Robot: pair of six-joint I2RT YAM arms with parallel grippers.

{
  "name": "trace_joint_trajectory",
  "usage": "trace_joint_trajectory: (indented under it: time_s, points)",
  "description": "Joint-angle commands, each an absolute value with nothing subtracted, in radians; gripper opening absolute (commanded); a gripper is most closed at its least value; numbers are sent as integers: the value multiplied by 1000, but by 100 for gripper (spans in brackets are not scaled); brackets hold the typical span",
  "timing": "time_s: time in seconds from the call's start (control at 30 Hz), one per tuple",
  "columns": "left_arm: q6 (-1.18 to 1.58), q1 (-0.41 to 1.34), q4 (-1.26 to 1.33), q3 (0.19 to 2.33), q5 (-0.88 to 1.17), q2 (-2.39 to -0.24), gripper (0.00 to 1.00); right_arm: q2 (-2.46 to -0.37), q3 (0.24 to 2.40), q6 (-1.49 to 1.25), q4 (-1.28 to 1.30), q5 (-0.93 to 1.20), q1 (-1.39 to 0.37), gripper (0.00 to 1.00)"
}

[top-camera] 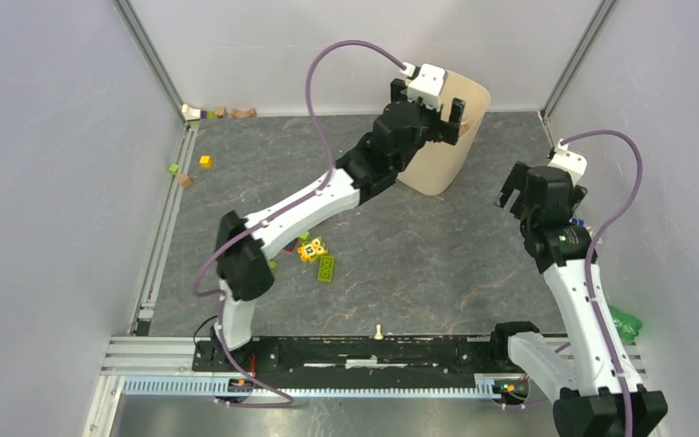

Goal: Put the plastic bottles in the bin

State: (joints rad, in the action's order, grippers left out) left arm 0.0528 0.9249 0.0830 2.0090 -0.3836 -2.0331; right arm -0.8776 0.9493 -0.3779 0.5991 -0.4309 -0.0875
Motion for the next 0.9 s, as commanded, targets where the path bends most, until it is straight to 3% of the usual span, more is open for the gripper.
trace_joint_trajectory:
  time_s: [0.0, 0.27, 0.43, 0.87]
  points:
    - [93, 952, 140, 1841, -330, -1780, 100, -952, 994, -504, 586, -529, -10, 98]
    - [175, 960, 91, 1482, -234, -1483, 100, -1231, 1042, -823, 578, -438, 256, 98]
    - [191, 963, 77, 1351, -222, -1376, 100, -1353, 1070, -983, 559, -575, 277, 98]
    - [235, 981, 21, 1252, -162, -1312, 100, -1650, 1077, -1078, 398, -571, 304, 98]
